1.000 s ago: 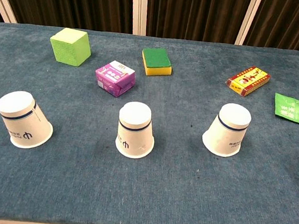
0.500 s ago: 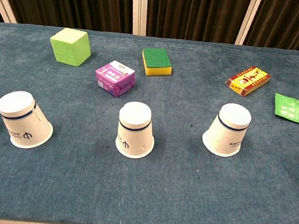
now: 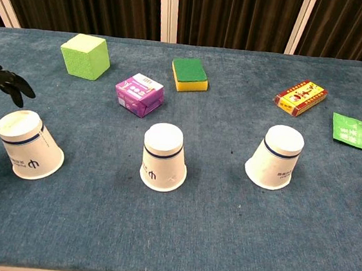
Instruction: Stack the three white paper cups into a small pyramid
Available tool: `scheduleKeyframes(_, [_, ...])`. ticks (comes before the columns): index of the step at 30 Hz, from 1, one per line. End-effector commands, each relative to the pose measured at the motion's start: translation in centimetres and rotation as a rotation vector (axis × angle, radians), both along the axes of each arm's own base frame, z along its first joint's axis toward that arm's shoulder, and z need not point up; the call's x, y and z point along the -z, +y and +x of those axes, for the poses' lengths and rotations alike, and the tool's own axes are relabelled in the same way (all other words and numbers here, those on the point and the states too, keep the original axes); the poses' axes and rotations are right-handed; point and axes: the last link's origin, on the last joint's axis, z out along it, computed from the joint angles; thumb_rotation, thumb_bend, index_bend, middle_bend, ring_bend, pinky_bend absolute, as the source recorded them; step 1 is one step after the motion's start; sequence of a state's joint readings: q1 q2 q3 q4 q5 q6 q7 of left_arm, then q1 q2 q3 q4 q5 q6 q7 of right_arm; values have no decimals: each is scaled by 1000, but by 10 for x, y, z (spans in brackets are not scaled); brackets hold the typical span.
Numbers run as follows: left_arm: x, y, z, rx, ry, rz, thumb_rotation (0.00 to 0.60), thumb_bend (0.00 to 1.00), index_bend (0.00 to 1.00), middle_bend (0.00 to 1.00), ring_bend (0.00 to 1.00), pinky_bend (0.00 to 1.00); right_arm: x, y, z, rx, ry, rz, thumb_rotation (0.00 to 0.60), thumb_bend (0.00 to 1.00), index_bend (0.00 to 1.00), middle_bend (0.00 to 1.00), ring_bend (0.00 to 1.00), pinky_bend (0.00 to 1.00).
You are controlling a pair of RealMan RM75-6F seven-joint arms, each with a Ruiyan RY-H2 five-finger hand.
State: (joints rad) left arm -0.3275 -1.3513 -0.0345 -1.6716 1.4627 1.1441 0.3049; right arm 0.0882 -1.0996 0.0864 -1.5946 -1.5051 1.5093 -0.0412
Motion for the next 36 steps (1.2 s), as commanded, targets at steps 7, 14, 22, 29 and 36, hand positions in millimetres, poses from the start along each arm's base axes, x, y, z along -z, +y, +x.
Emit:
scheduleKeyframes(7, [7,10,6,12,-21,18,600,232,400,469,385,114,3,-1,-2,1,-5,7,600,159,0,57,0,81])
scheduleKeyframes(14, [7,14,29,65,-75,14,600,233,407,481,403,116,2,-1,-3,-4,-4,6,600,158,0,57,0,81])
scheduleKeyframes(22, [23,26,64,140,-81,-20,600,233,407,481,403,116,-1,2,-5,0,-5,-2,600,158,0,57,0,81])
scheduleKeyframes(29, [40,24,78,153,-49,-61,600,231,407,481,403,116,-3,6,-10,17,-10,-7,600,158,0,57,0,81])
scheduleKeyframes(36, [50,20,84,157,-46,-70,600,228,407,481,403,116,-1,7,-11,24,-13,-1,600,159,0,57,0,81])
